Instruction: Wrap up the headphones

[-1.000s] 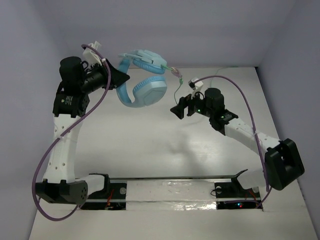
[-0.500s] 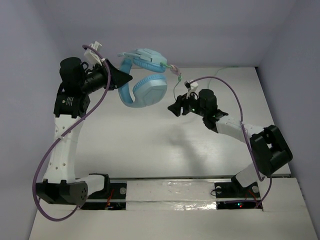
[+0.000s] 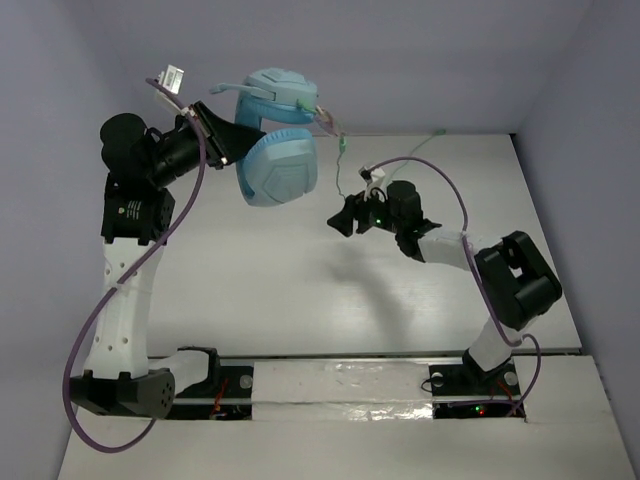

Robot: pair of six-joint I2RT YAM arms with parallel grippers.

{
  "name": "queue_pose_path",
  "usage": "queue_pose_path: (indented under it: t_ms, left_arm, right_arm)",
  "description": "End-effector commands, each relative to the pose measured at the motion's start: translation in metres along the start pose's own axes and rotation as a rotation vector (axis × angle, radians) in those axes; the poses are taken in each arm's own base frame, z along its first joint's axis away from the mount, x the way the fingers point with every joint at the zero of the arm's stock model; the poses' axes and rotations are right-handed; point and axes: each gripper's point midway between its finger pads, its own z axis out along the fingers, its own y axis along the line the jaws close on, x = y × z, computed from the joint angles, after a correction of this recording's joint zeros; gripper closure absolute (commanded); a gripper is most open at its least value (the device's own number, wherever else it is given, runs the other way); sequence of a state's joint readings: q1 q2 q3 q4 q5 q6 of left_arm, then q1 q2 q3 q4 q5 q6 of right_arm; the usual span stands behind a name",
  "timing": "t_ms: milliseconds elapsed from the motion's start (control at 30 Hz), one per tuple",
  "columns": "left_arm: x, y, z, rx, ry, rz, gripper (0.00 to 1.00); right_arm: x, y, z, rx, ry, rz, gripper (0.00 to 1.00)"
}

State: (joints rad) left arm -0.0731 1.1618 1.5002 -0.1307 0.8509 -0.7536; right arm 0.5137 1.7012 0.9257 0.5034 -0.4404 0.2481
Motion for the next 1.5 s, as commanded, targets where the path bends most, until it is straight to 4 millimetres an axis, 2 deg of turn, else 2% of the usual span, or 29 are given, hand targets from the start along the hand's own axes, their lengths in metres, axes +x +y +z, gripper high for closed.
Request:
queue_pose_path:
  t_ms: [0, 67, 133, 167, 233, 267, 300, 367, 433, 467, 533, 567, 633, 733, 767, 833, 867, 900, 933, 967, 1033, 1100, 1133, 1200, 1300, 1367, 1400, 1433, 1467]
  left_arm:
    - [-0.022, -0.059, -0.011, 0.181, -0.075, 0.018, 1.0]
    - [-0.027, -0.055, -0.009, 0.163, -0.111, -0.008, 1.0]
    - [-0.031, -0.052, -0.007, 0.158, -0.142, -0.031, 1.0]
    - [-0.034, -0.043, -0.004, 0.14, -0.167, -0.077, 1.0]
    - [-0.041, -0.04, -0.002, 0.145, -0.208, -0.092, 1.0]
    - [-0.045, -0.03, 0.002, 0.131, -0.242, -0.113, 1.0]
    - [-0.047, -0.023, 0.005, 0.12, -0.258, -0.148, 1.0]
    - [-0.048, 0.001, 0.013, 0.081, -0.294, -0.209, 1.0]
    - [-0.051, 0.015, 0.017, 0.063, -0.336, -0.264, 1.0]
    - [-0.052, 0.031, 0.018, 0.041, -0.384, -0.293, 1.0]
    - [-0.051, 0.051, 0.02, -0.03, -0.437, -0.311, 1.0]
    - [-0.053, 0.064, 0.017, -0.084, -0.474, -0.307, 1.0]
    - [-0.058, 0.099, 0.011, -0.284, -0.598, -0.265, 1.0]
    - [-0.057, 0.13, 0.001, -0.452, -0.678, -0.213, 1.0]
    - [-0.045, 0.142, 0.001, -0.496, -0.685, -0.202, 1.0]
    - [-0.038, 0.151, 0.002, -0.555, -0.695, -0.17, 1.0]
    - [-0.031, 0.16, 0.005, -0.617, -0.687, -0.124, 1.0]
    - [-0.024, 0.165, 0.007, -0.649, -0.671, -0.103, 1.0]
    - [-0.019, 0.168, 0.01, -0.672, -0.657, -0.076, 1.0]
    - [-0.013, 0.177, 0.014, -0.711, -0.636, -0.046, 1.0]
    - [-0.003, 0.191, 0.014, -0.8, -0.589, 0.043, 1.0]
    - [0.008, 0.206, 0.016, -0.869, -0.537, 0.085, 1.0]
    - [0.014, 0.208, 0.019, -0.883, -0.498, 0.136, 1.0]
    - [0.021, 0.218, 0.021, -0.941, -0.457, 0.186, 1.0]
    - [0.037, 0.218, 0.036, -0.987, -0.371, 0.265, 1.0]
    - [0.055, 0.211, 0.056, -0.973, -0.29, 0.31, 1.0]
    - [0.075, 0.207, 0.063, -0.971, -0.221, 0.333, 1.0]
    - [0.077, 0.21, 0.063, -0.981, -0.205, 0.349, 1.0]
    - [0.09, 0.204, 0.068, -0.962, -0.164, 0.377, 1.0]
  right_arm:
    - [-0.021, 0.016, 0.005, -0.086, -0.086, -0.01, 0.32]
    - [-0.016, 0.02, 0.005, -0.118, -0.081, 0.02, 0.42]
    - [-0.007, 0.035, 0.004, -0.163, -0.069, 0.047, 0.44]
    - [-0.005, 0.04, 0.003, -0.174, -0.069, 0.046, 0.54]
    - [0.013, 0.056, 0.005, -0.187, -0.033, 0.053, 0.59]
    - [0.023, 0.061, 0.006, -0.184, -0.004, 0.06, 0.66]
    - [0.031, 0.077, 0.006, -0.201, 0.021, 0.055, 0.72]
    - [0.043, 0.087, 0.003, -0.184, 0.055, 0.064, 0.78]
    - [0.047, 0.103, -0.001, -0.16, 0.063, 0.104, 0.83]
    - [0.055, 0.108, -0.005, -0.151, 0.092, 0.123, 0.88]
    - [0.058, 0.124, -0.01, -0.137, 0.114, 0.134, 0.91]
    - [0.069, 0.126, -0.014, -0.108, 0.166, 0.139, 1.0]
    - [0.074, 0.137, -0.023, -0.042, 0.21, 0.116, 1.0]
    - [0.077, 0.145, -0.032, 0.026, 0.241, 0.1, 1.0]
    - [0.092, 0.153, -0.039, 0.045, 0.305, 0.084, 1.0]
    - [0.094, 0.163, -0.042, 0.067, 0.337, 0.05, 1.0]
    - [0.109, 0.162, -0.05, 0.093, 0.41, 0.034, 1.0]
    - [0.107, 0.175, -0.052, 0.09, 0.419, 0.008, 1.0]
    - [0.107, 0.177, -0.055, 0.109, 0.429, -0.026, 1.0]
    - [0.114, 0.178, -0.066, 0.137, 0.477, -0.051, 1.0]
    - [0.095, 0.192, -0.078, 0.143, 0.44, -0.088, 1.0]
    - [0.089, 0.194, -0.094, 0.151, 0.457, -0.106, 1.0]
    - [0.073, 0.204, -0.102, 0.13, 0.421, -0.11, 1.0]
    - [0.063, 0.206, -0.118, 0.134, 0.426, -0.133, 1.0]
    - [0.036, 0.206, -0.137, 0.148, 0.397, -0.158, 1.0]
    - [0.026, 0.203, -0.147, 0.158, 0.398, -0.206, 1.0]
    - [0.01, 0.199, -0.151, 0.191, 0.364, -0.233, 1.0]
    - [0.004, 0.195, -0.153, 0.217, 0.361, -0.249, 1.0]
    - [0.001, 0.191, -0.159, 0.239, 0.368, -0.269, 1.0]
